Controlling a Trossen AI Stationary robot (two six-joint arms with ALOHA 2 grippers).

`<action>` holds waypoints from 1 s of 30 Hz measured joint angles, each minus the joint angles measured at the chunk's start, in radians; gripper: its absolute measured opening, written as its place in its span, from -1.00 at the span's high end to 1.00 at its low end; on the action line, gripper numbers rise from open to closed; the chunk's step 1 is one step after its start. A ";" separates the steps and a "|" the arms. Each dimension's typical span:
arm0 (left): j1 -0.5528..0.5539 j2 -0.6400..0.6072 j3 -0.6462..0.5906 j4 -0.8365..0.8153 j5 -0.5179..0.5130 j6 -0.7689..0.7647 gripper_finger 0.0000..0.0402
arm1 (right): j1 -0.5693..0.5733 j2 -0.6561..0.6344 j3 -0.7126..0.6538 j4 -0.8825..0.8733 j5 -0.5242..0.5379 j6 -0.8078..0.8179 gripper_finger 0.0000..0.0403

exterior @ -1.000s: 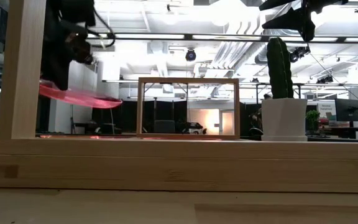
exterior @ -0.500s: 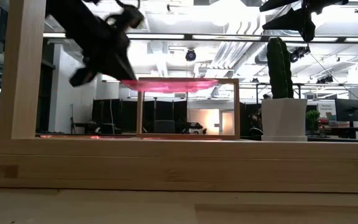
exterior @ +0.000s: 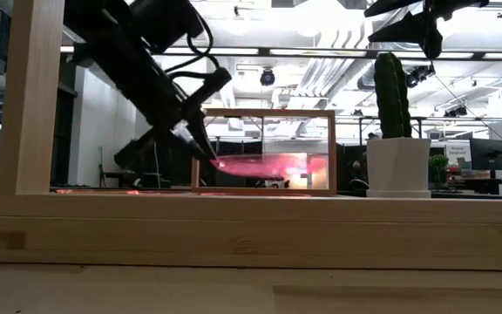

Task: Place and stack plates onto a shelf
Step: Stack the pink plate on top of the pink plate on the shelf

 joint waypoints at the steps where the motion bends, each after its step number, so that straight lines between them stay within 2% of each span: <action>1: 0.000 0.007 0.000 0.001 -0.001 -0.007 1.00 | 0.000 0.000 0.000 -0.001 0.000 0.000 0.03; 8: 0.000 0.012 0.000 -0.043 -0.040 -0.019 1.00 | 0.000 0.000 0.000 -0.002 0.000 0.010 0.03; 19: 0.000 0.012 0.000 -0.090 -0.046 -0.013 0.98 | 0.000 0.000 0.000 -0.002 0.000 0.011 0.03; 30: 0.004 0.012 0.000 -0.071 -0.072 0.055 0.65 | 0.000 0.000 0.000 -0.002 0.000 0.011 0.03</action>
